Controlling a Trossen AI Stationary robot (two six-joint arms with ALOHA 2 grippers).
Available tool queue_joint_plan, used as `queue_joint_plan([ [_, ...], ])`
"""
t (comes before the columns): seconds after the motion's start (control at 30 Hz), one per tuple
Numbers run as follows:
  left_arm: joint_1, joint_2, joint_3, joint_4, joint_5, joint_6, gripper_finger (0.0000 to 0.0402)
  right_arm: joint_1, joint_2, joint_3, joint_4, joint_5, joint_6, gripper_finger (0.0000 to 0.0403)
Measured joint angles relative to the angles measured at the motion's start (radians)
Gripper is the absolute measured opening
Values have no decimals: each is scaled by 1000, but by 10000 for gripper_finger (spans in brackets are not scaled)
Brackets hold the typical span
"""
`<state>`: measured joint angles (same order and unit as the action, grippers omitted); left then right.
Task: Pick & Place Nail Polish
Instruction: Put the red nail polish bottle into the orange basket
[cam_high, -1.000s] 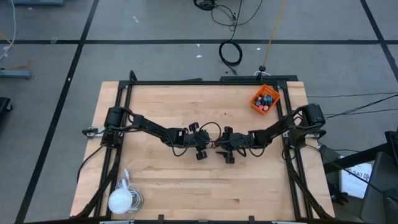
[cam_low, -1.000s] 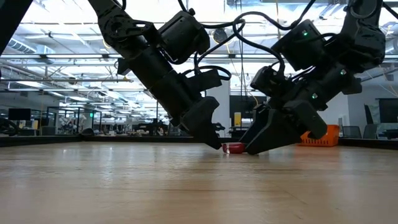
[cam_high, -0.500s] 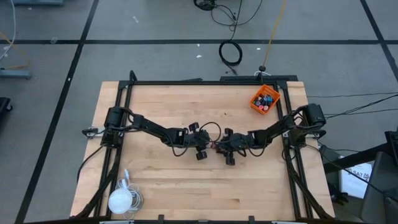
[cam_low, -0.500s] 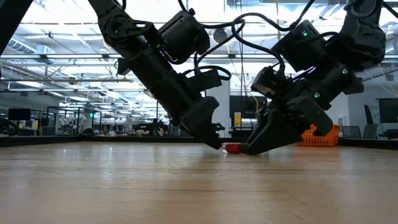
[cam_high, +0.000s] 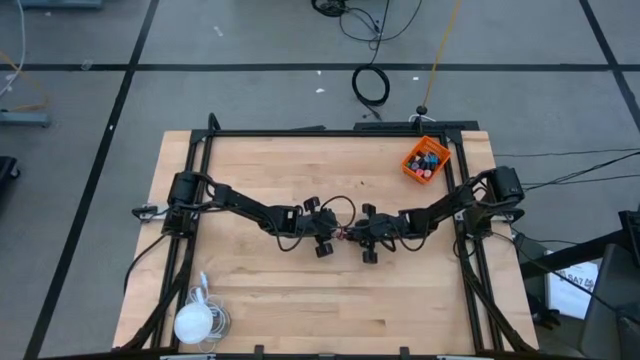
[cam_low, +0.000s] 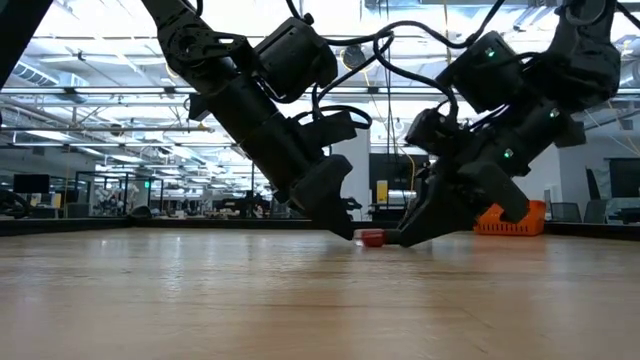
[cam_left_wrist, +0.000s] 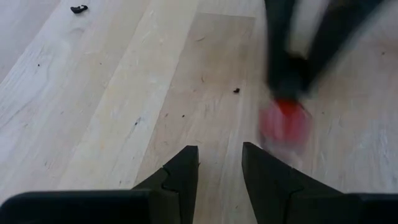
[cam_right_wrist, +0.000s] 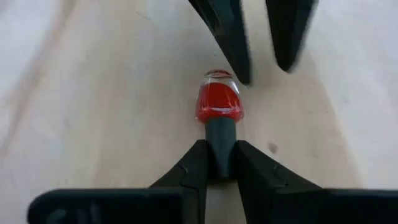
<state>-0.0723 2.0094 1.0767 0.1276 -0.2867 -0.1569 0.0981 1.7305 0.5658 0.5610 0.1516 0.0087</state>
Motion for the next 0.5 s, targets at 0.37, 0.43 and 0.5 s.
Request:
queue_joint_plan([
  [0.37, 0, 0, 0, -30, 0, 5, 124, 15, -384, -3, -333, 21, 9, 49],
  [0.43, 0, 0, 0, -29, 0, 4, 124, 14, -467, -1, -397, 75, 24, 49],
  [0.5, 0, 0, 0, -28, 0, 4, 124, 5, -535, -1, -465, 134, 41, 49],
])
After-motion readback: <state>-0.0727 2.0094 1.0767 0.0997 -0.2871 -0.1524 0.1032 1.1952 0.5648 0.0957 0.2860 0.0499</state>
